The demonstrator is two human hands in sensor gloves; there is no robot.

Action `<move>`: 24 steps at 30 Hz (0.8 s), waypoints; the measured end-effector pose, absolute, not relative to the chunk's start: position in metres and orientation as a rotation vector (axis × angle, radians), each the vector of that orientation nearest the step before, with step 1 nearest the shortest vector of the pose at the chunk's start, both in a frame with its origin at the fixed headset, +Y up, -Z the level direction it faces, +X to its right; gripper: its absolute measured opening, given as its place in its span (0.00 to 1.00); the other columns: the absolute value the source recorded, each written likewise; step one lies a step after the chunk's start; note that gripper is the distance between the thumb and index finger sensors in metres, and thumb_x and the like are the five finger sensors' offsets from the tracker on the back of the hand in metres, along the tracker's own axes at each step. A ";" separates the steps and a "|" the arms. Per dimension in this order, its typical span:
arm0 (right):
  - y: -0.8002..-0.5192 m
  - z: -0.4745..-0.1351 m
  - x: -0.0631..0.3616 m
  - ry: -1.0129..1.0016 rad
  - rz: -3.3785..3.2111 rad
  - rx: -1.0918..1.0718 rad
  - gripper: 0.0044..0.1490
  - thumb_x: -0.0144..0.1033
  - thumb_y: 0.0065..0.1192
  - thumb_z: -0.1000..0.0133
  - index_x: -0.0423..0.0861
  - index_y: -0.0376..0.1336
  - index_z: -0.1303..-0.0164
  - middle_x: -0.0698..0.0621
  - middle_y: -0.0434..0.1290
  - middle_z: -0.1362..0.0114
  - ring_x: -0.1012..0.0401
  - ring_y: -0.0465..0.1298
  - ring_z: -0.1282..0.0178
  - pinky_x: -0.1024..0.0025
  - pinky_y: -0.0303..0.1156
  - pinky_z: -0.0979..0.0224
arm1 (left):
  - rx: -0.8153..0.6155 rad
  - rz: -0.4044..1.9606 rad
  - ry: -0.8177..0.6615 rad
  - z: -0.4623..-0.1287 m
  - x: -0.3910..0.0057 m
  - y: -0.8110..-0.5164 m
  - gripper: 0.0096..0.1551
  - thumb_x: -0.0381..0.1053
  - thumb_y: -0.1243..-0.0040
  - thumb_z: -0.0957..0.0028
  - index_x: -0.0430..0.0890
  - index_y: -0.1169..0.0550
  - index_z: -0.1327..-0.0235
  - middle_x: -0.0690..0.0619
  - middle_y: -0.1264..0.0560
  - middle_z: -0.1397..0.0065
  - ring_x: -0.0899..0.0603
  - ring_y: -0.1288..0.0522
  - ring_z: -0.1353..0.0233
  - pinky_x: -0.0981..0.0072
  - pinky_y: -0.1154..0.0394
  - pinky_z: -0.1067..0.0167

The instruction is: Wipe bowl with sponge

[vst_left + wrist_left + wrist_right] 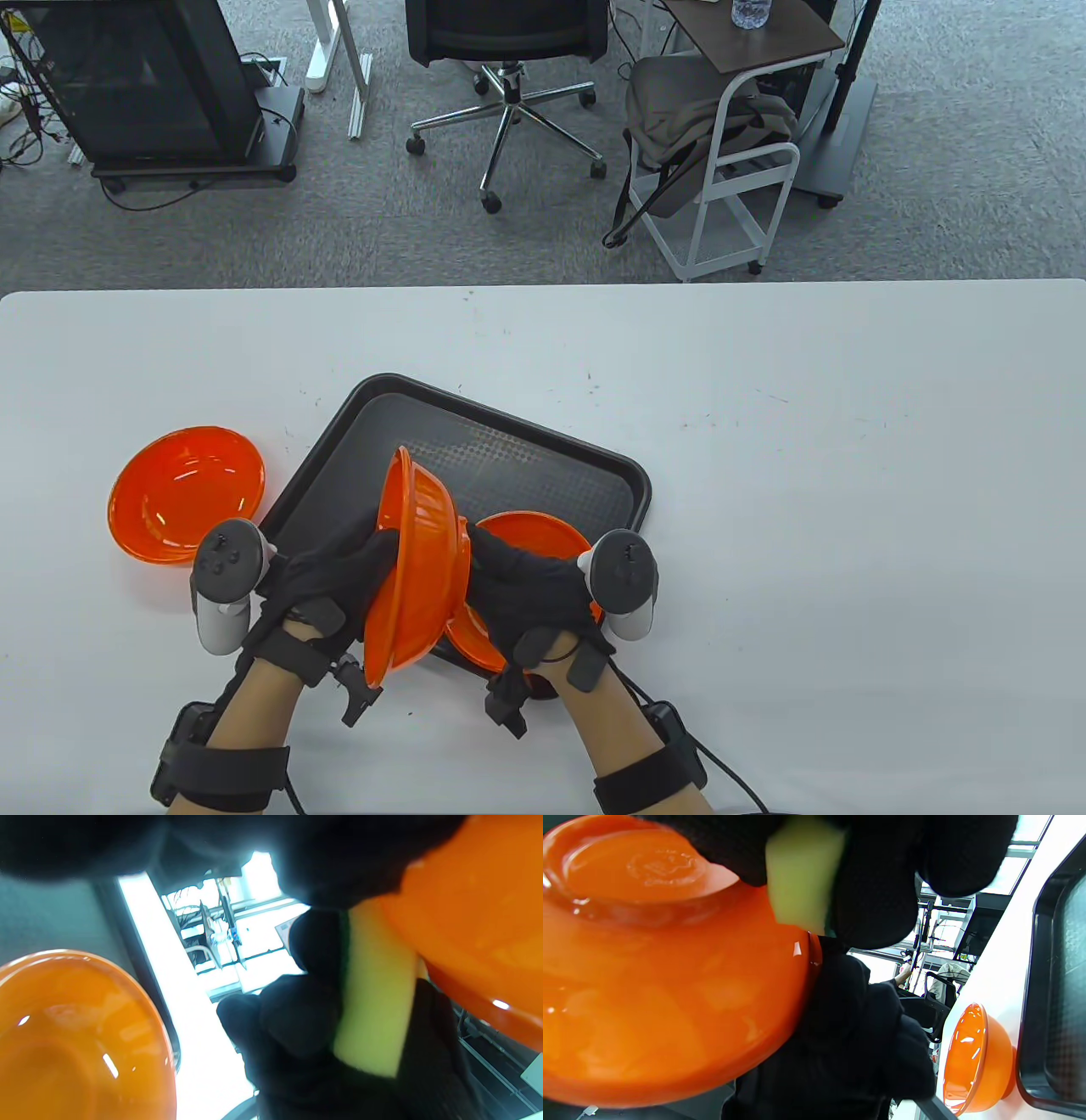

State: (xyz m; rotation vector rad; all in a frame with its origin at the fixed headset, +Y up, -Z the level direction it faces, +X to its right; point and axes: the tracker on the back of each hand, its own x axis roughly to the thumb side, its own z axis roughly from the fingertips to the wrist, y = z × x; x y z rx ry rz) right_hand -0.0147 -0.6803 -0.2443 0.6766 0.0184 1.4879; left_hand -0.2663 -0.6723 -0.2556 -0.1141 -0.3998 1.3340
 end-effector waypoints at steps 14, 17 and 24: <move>-0.685 -0.240 -0.032 0.176 1.398 0.680 0.35 0.43 0.62 0.39 0.27 0.57 0.40 0.33 0.79 0.45 0.51 0.86 0.57 0.46 0.77 0.46 | 0.207 1.369 -0.131 -0.261 -0.303 -0.677 0.34 0.62 0.42 0.43 0.40 0.27 0.34 0.54 0.14 0.68 0.53 0.16 0.79 0.59 0.15 0.73; -0.685 -0.241 -0.029 0.162 1.388 0.669 0.35 0.43 0.62 0.38 0.27 0.57 0.40 0.33 0.80 0.46 0.51 0.86 0.58 0.46 0.77 0.46 | 0.247 1.360 -0.100 -0.261 -0.308 -0.676 0.34 0.61 0.42 0.43 0.39 0.27 0.34 0.53 0.14 0.66 0.52 0.15 0.78 0.58 0.15 0.71; -0.677 -0.242 -0.016 0.069 1.401 0.637 0.35 0.44 0.62 0.38 0.27 0.57 0.39 0.33 0.80 0.46 0.51 0.86 0.58 0.46 0.77 0.46 | 0.311 1.332 -0.010 -0.257 -0.319 -0.674 0.33 0.60 0.41 0.44 0.39 0.27 0.34 0.53 0.14 0.66 0.51 0.14 0.77 0.58 0.15 0.71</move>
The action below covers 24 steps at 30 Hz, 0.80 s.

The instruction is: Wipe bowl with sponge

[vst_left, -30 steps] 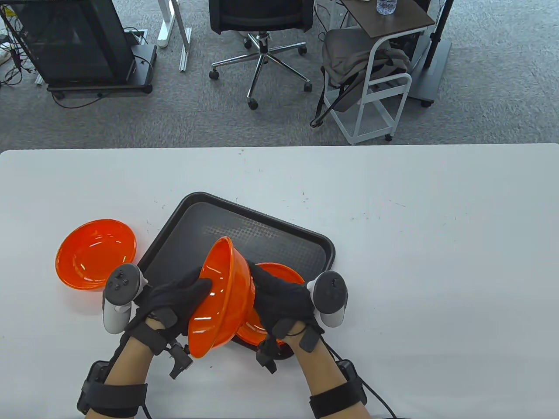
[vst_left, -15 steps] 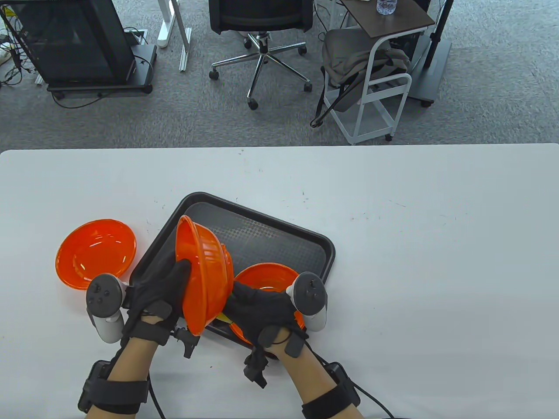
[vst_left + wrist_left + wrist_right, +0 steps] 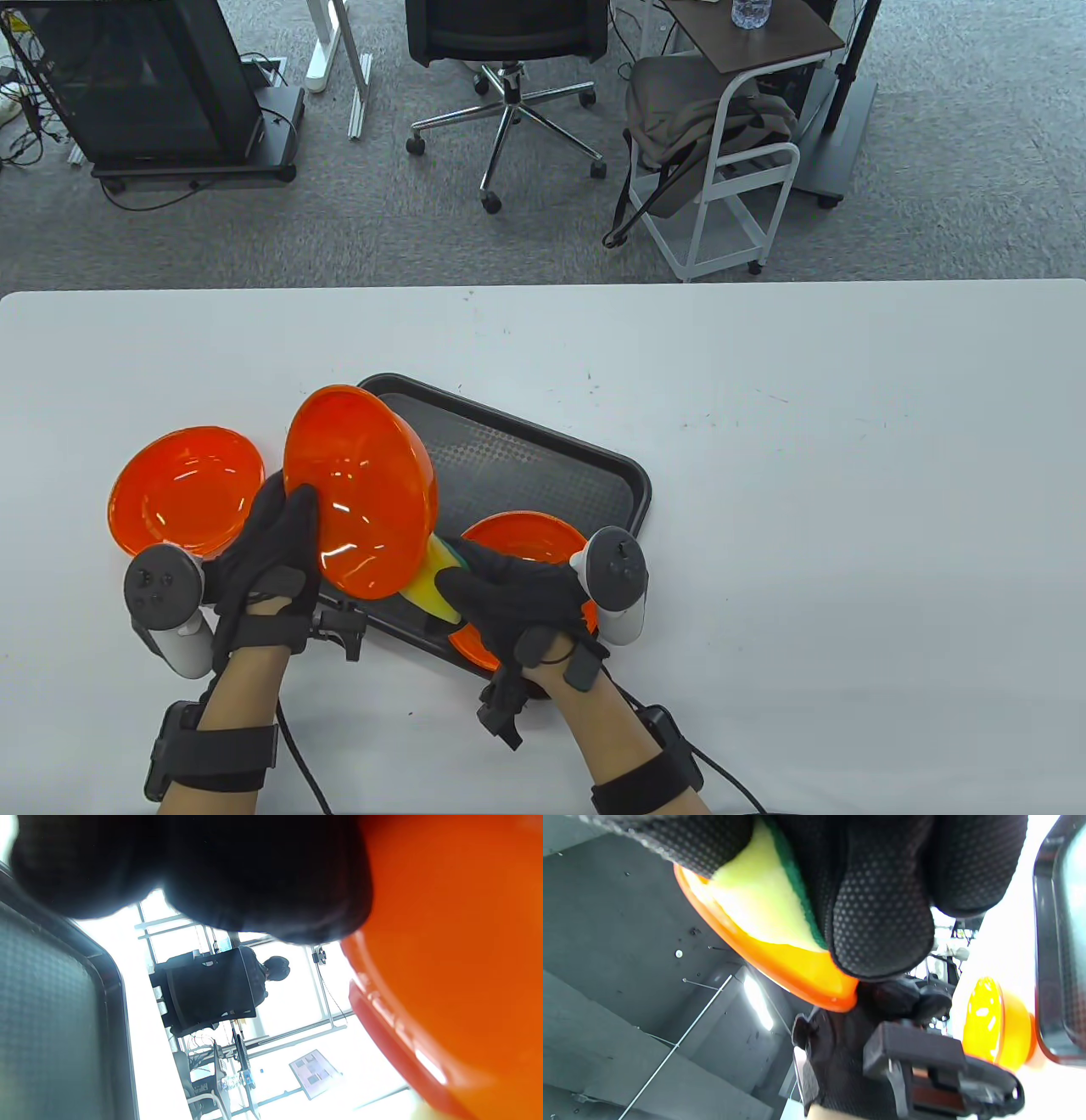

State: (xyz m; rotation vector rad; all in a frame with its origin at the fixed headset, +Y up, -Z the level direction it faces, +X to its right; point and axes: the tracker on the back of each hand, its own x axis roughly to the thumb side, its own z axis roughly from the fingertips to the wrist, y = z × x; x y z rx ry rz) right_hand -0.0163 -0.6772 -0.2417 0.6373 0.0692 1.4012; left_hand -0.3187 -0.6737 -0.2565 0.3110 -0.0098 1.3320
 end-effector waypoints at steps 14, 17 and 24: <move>-0.659 -0.241 0.017 -0.313 1.518 0.638 0.35 0.45 0.62 0.37 0.34 0.55 0.32 0.33 0.76 0.38 0.49 0.82 0.51 0.43 0.73 0.42 | 0.183 1.242 -0.015 -0.260 -0.317 -0.676 0.33 0.61 0.39 0.44 0.41 0.26 0.33 0.55 0.15 0.74 0.56 0.19 0.86 0.62 0.16 0.78; -0.659 -0.241 0.020 -0.343 1.524 0.633 0.34 0.44 0.62 0.37 0.39 0.54 0.29 0.33 0.72 0.32 0.47 0.80 0.46 0.42 0.72 0.41 | 0.148 1.237 -0.069 -0.260 -0.313 -0.676 0.33 0.61 0.39 0.44 0.42 0.26 0.32 0.56 0.15 0.75 0.56 0.19 0.87 0.62 0.16 0.79; -0.663 -0.245 0.025 -0.295 1.457 0.602 0.31 0.38 0.59 0.38 0.47 0.54 0.26 0.37 0.69 0.26 0.45 0.76 0.39 0.40 0.69 0.38 | 0.015 1.234 -0.271 -0.262 -0.290 -0.676 0.33 0.63 0.36 0.45 0.45 0.24 0.33 0.55 0.14 0.77 0.56 0.20 0.88 0.61 0.16 0.80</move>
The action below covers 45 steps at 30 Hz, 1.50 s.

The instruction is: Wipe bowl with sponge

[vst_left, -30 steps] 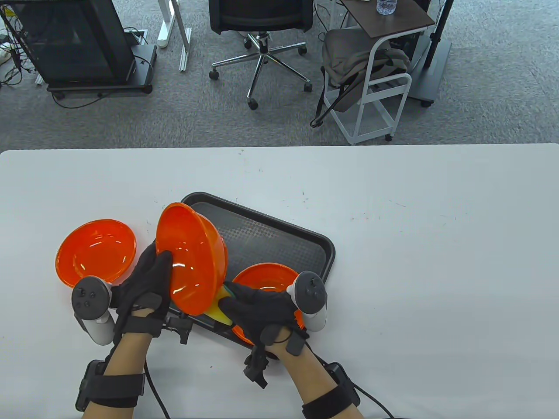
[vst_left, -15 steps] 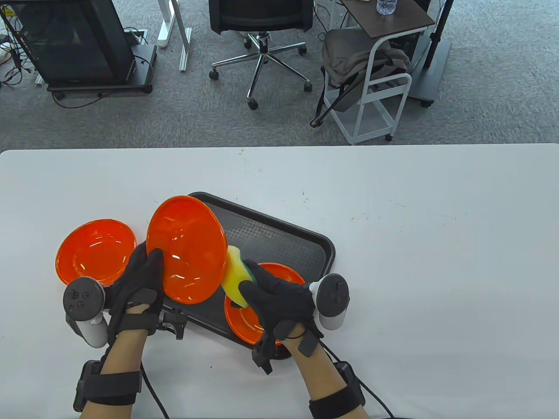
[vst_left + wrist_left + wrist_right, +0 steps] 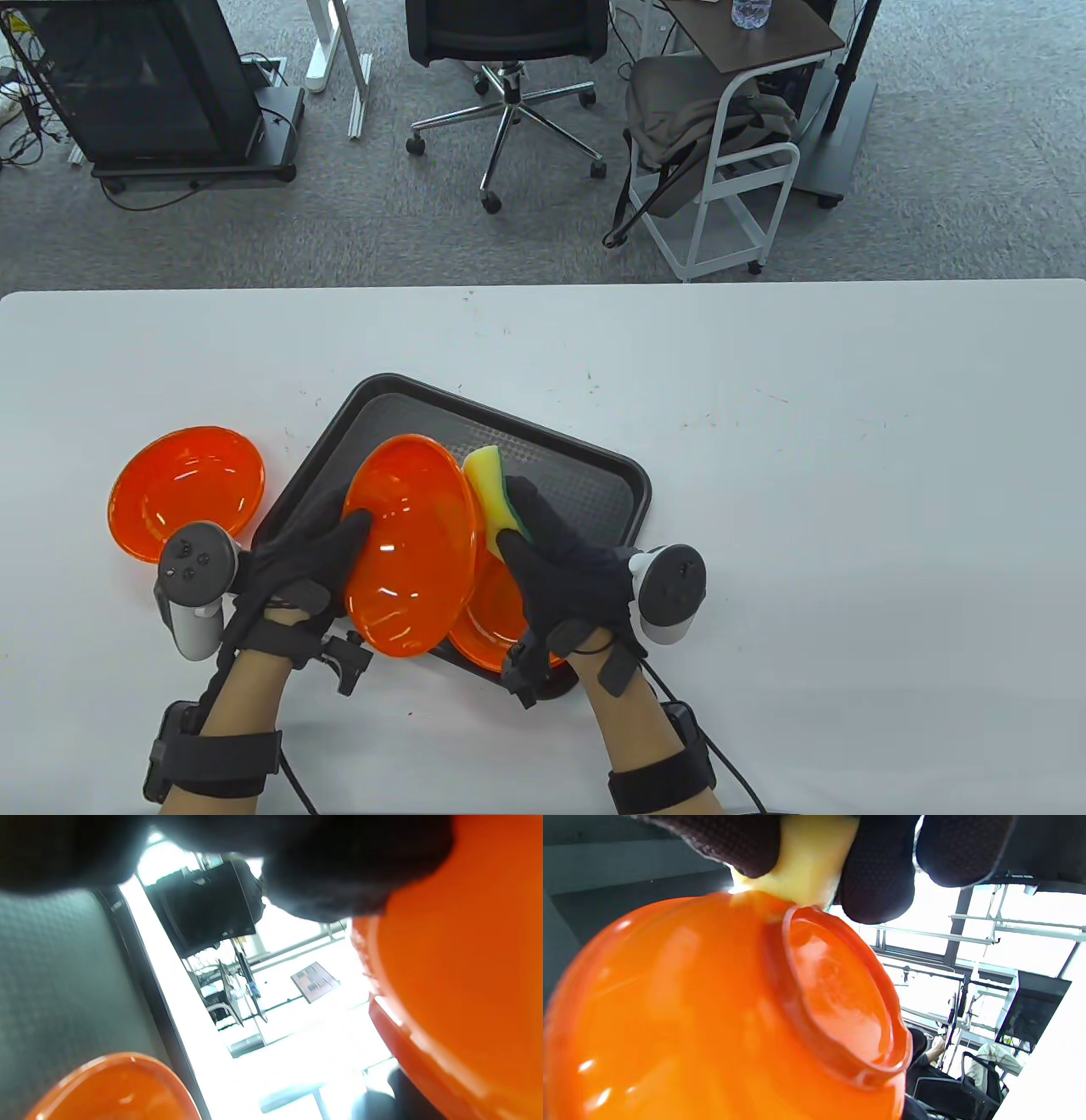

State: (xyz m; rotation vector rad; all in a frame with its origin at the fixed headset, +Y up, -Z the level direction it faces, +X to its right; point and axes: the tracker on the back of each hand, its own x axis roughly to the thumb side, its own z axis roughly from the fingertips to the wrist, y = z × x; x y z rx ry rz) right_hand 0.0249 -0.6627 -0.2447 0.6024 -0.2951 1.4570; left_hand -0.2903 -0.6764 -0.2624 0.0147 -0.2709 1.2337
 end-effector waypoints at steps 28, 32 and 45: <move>-0.685 -0.248 -0.016 0.177 1.444 0.720 0.33 0.38 0.59 0.39 0.31 0.54 0.33 0.33 0.75 0.38 0.50 0.84 0.53 0.44 0.75 0.43 | 0.138 1.289 -0.320 -0.252 -0.282 -0.665 0.33 0.65 0.42 0.44 0.46 0.25 0.33 0.58 0.15 0.76 0.57 0.20 0.87 0.63 0.16 0.78; -0.684 -0.247 -0.018 0.184 1.480 0.734 0.33 0.38 0.59 0.39 0.30 0.54 0.34 0.32 0.76 0.39 0.50 0.84 0.54 0.44 0.75 0.44 | 0.176 1.295 -0.251 -0.253 -0.290 -0.666 0.32 0.65 0.41 0.44 0.45 0.24 0.35 0.58 0.15 0.77 0.56 0.20 0.87 0.63 0.16 0.79; -0.674 -0.246 -0.010 0.066 1.538 0.770 0.32 0.38 0.61 0.39 0.35 0.56 0.32 0.32 0.75 0.37 0.49 0.83 0.53 0.43 0.74 0.43 | 0.218 1.304 -0.099 -0.259 -0.314 -0.672 0.32 0.65 0.41 0.44 0.45 0.23 0.37 0.58 0.15 0.77 0.56 0.20 0.87 0.63 0.16 0.78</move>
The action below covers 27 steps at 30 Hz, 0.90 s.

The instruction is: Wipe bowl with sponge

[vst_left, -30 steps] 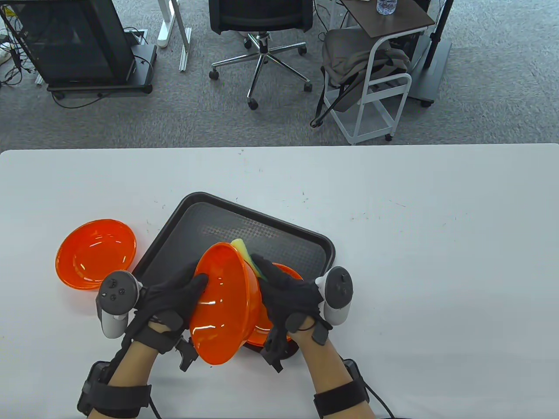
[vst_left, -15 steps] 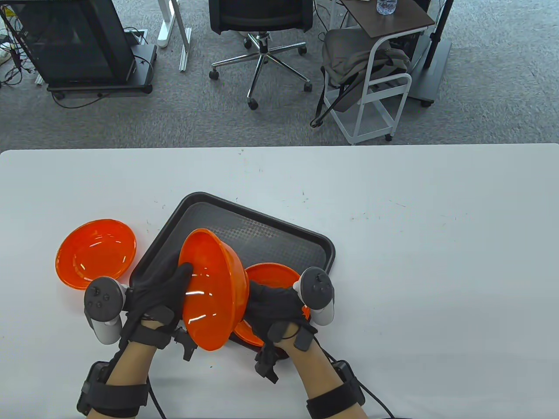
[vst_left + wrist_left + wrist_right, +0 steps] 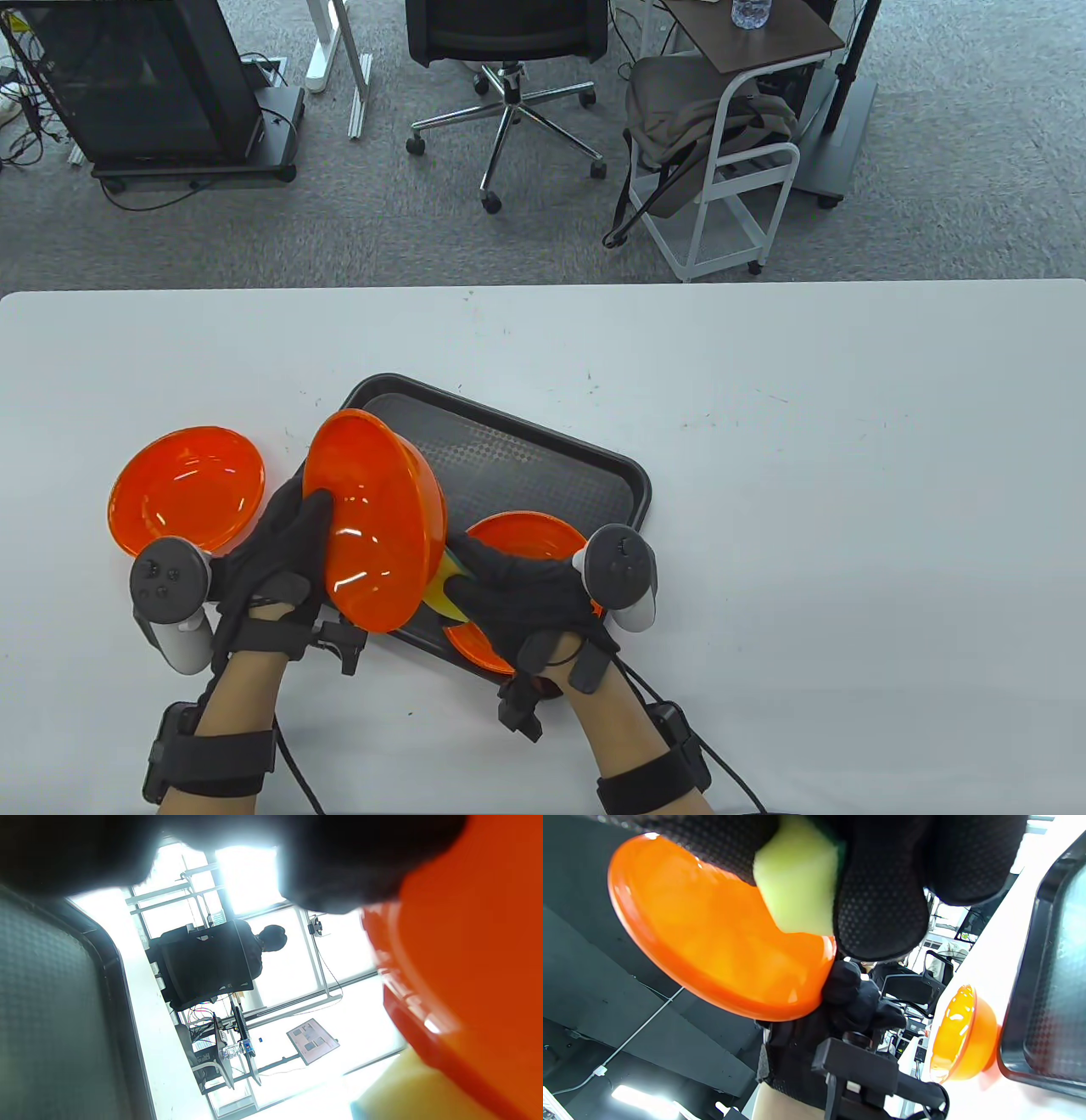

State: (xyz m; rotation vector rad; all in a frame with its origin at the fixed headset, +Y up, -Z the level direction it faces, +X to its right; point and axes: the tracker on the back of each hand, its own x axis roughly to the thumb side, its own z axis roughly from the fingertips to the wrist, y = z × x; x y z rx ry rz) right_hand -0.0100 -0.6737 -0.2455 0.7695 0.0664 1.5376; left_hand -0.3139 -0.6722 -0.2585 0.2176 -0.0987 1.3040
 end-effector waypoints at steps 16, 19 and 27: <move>-0.669 -0.244 0.006 -0.147 1.428 0.683 0.30 0.39 0.60 0.38 0.42 0.56 0.29 0.36 0.74 0.32 0.49 0.82 0.48 0.42 0.72 0.40 | 0.143 1.290 -0.120 -0.258 -0.305 -0.674 0.32 0.64 0.41 0.44 0.44 0.23 0.37 0.58 0.15 0.77 0.57 0.20 0.88 0.63 0.16 0.79; -0.669 -0.243 0.007 -0.197 1.449 0.661 0.30 0.39 0.60 0.38 0.43 0.55 0.28 0.37 0.73 0.30 0.49 0.81 0.46 0.42 0.72 0.40 | 0.090 1.290 -0.182 -0.255 -0.293 -0.672 0.32 0.64 0.41 0.44 0.43 0.23 0.37 0.58 0.15 0.77 0.57 0.20 0.88 0.63 0.16 0.79; -0.670 -0.244 0.000 -0.137 1.519 0.710 0.30 0.38 0.59 0.38 0.44 0.55 0.28 0.37 0.71 0.29 0.48 0.81 0.45 0.41 0.72 0.40 | 0.026 1.411 -0.228 -0.252 -0.282 -0.674 0.31 0.64 0.42 0.44 0.42 0.23 0.40 0.58 0.15 0.77 0.57 0.20 0.88 0.63 0.15 0.79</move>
